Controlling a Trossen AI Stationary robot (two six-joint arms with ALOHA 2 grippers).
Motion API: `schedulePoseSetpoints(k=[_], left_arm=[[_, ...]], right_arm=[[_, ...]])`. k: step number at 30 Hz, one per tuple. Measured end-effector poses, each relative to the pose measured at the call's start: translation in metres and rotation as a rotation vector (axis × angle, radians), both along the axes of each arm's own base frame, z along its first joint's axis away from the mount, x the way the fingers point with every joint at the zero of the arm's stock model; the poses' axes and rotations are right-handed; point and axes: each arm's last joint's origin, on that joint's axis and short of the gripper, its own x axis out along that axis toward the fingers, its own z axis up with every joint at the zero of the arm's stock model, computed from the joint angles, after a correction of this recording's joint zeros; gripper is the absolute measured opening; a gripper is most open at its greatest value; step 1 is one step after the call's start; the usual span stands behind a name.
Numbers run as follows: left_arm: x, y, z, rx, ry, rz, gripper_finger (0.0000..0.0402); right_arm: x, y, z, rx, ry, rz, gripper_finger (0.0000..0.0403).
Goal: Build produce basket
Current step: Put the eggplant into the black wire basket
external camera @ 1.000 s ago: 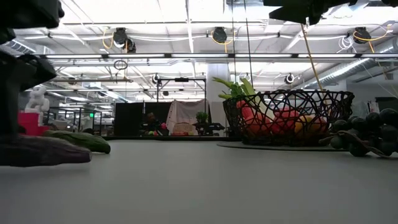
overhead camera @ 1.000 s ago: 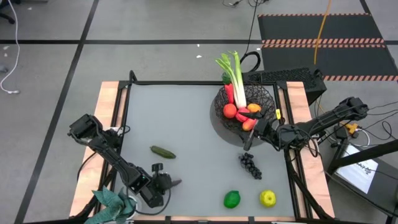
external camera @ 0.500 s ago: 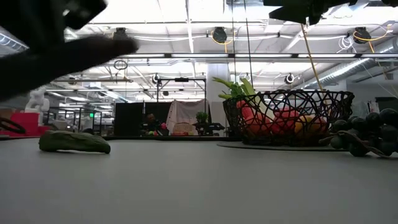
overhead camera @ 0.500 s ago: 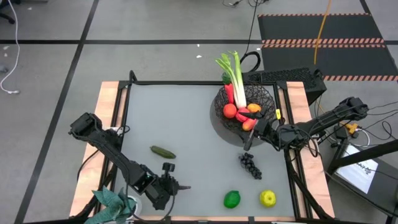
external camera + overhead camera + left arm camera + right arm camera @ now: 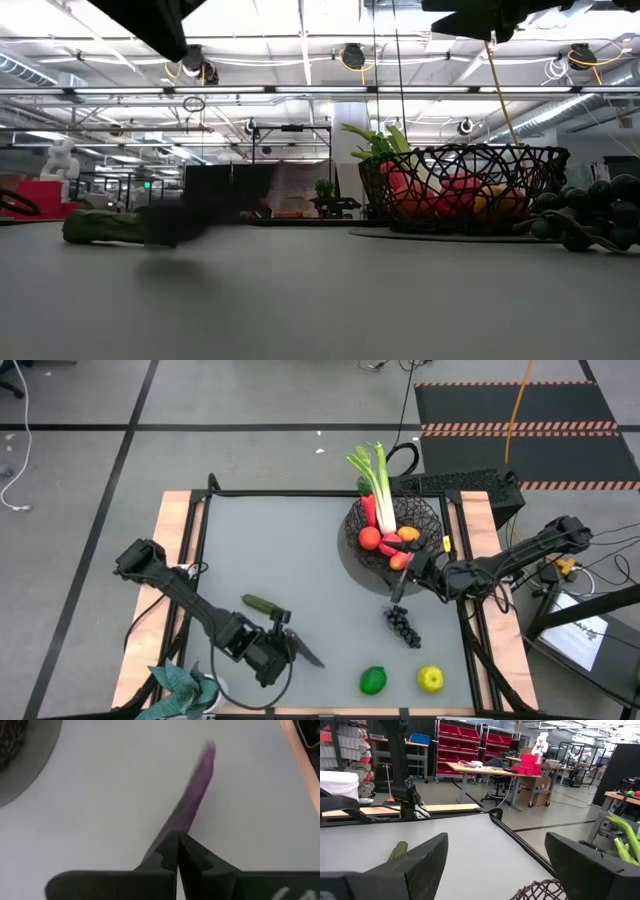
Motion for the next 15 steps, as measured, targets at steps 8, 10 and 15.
schedulePoseSetpoints(k=[8, 10, 15], left_arm=[[0.009, 0.007, -0.011, -0.015, -0.025, 0.031, 0.0046], [0.011, 0.006, -0.017, -0.022, -0.045, 0.024, 0.0071], [0.013, 0.004, -0.036, -0.045, -0.024, -0.009, 0.0153]], right_arm=[[0.002, 0.001, -0.002, -0.006, 0.012, 0.000, 0.0325], [0.002, 0.001, -0.002, -0.007, 0.012, 0.000, 0.0325], [0.002, 0.001, -0.002, -0.007, 0.013, 0.000, 0.0325]])
